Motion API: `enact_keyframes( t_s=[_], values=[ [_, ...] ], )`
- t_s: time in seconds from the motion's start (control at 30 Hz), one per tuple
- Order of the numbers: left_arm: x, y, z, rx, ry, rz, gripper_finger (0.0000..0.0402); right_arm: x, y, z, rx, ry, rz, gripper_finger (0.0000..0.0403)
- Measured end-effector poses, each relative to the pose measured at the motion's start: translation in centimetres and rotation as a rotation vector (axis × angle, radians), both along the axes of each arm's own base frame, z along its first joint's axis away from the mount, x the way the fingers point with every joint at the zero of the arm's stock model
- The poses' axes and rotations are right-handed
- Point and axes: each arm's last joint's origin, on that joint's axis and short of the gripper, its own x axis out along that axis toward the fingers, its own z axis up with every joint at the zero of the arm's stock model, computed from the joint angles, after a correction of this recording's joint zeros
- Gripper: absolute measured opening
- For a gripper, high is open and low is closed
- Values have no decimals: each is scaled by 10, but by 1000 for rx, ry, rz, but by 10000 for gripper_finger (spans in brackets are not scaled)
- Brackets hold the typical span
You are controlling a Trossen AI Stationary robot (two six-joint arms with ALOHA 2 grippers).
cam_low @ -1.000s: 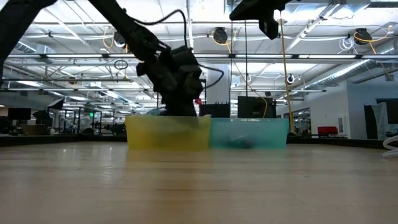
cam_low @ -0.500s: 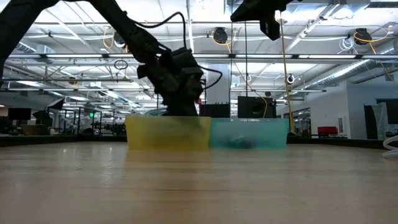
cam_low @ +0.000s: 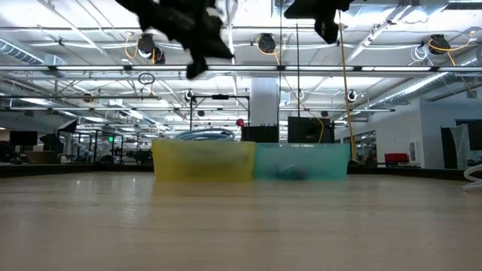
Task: Pick and place USB-C Cables
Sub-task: Adjust the yellow bin
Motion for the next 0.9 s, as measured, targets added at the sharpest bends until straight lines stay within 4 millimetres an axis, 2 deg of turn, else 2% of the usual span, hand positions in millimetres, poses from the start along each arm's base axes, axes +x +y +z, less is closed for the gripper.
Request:
enact_keyframes(
  t_s=[0.13, 0.2, 0.3, 0.43, 0.53, 0.63, 0.77, 0.9],
  values=[
    [-45, -19, 54, 73, -154, 7, 0, -22, -16, 13, -127, -30, 68, 0],
    [-72, -31, 64, 73, -222, 35, 0, -37, -26, 15, -178, -62, 102, 0],
    [-107, -48, 61, 51, -324, 92, 0, -63, -41, 9, -171, -160, 163, 0],
    [-144, -65, 24, -69, -448, 215, 0, -94, -49, -14, -50, -345, 276, 0],
    [-151, -77, -10, -203, -512, 225, 0, -105, -46, -37, 107, -417, 348, 0],
    [-145, -89, -34, -255, -477, 242, 0, -111, -36, -54, 198, -441, 395, 0],
    [-128, -102, -57, -225, -332, 211, 0, -116, -23, -62, 207, -446, 443, 0],
    [-108, -108, -85, -200, -170, 166, 0, -119, -18, -62, 203, -459, 464, 0]
  ],
)
